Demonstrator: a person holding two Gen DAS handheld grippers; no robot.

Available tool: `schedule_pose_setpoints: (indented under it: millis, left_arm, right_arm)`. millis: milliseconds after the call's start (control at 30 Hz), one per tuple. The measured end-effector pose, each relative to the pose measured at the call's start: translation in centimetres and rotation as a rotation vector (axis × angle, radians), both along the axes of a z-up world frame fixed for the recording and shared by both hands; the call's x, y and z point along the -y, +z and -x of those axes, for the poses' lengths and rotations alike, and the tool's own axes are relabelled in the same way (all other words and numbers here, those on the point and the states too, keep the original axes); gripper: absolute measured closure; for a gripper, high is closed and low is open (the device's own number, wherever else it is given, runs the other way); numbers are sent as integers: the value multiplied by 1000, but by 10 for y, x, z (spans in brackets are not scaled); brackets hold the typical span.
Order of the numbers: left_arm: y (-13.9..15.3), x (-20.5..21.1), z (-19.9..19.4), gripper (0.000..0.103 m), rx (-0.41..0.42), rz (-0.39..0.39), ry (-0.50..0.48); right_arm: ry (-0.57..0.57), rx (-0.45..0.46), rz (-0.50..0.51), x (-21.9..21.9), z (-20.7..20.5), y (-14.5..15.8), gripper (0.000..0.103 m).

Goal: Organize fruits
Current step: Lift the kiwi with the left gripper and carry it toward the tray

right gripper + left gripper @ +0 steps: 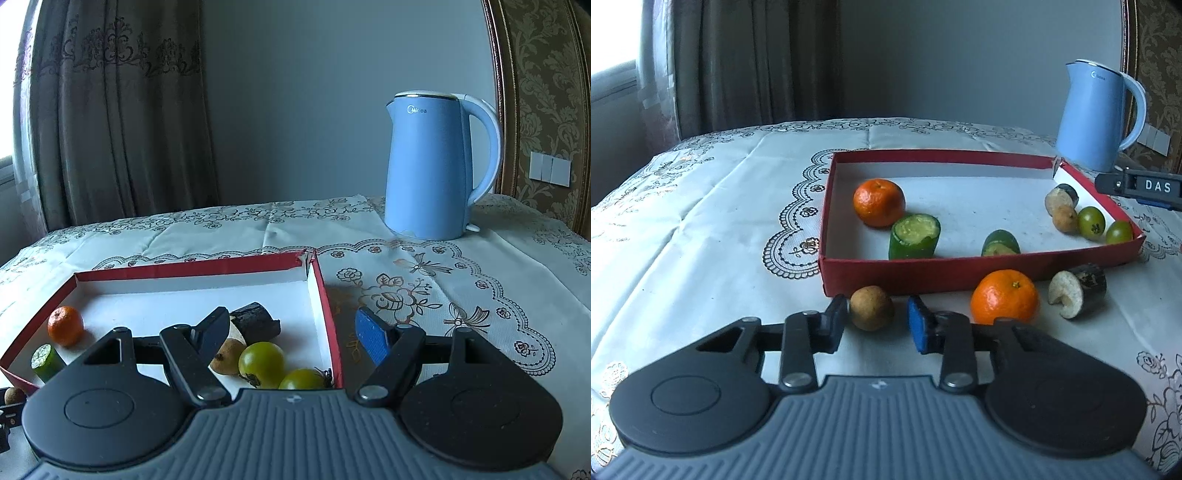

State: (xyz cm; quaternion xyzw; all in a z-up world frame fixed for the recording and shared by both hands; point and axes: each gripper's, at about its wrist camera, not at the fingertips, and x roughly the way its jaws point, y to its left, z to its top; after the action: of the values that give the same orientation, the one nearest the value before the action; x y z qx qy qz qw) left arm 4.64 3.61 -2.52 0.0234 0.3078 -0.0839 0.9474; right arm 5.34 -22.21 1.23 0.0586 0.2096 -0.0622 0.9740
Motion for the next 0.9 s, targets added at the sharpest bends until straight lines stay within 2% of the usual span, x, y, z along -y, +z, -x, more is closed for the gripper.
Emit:
schedule_pose_setpoints:
  millis: [167, 267, 400, 900]
  left_arm:
    - [0, 3, 0, 80, 1, -7, 0]
    - [1, 5, -1, 80, -7, -17, 4]
    - [7, 6, -1, 80, -33, 10, -20]
    - [32, 21, 2, 80, 23, -11, -46]
  right_arm:
    - [-9, -9, 14, 0, -1, -1, 28]
    - [-11, -12, 15, 1, -2, -1, 28]
    - [-14, -15, 15, 1, -2, -1, 28]
    - [-13, -17, 9, 2, -2, -1, 27]
